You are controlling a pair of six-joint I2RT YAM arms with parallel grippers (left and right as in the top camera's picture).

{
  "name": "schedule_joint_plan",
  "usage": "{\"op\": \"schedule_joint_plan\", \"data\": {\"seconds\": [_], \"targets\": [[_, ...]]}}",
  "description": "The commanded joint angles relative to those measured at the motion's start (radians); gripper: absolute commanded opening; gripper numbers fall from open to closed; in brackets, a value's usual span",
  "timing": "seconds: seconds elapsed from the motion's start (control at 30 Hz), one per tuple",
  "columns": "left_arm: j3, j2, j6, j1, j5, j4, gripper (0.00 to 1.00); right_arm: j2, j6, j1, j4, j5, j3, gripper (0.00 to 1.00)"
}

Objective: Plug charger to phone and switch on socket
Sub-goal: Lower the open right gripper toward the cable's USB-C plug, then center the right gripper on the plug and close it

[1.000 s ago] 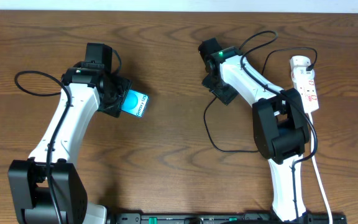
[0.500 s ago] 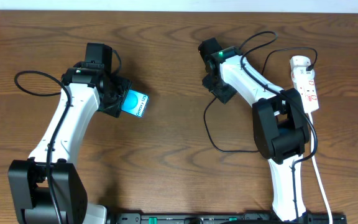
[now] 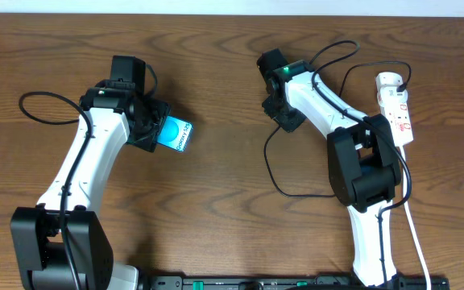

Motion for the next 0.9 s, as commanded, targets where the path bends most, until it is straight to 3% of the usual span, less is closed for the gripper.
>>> {"op": "schedule_joint_plan", "data": {"seconds": [0.0, 0.87], "targets": [[-0.002, 0.0, 0.018, 0.0, 0.002, -0.003, 0.07, 0.024, 0.006, 0.011, -0.002, 0.005, -0.003, 0.41], [-0.002, 0.0, 0.025, 0.0, 0.002, -0.007, 0.08, 0.024, -0.005, 0.011, 0.028, 0.024, -0.003, 0.41]]}}
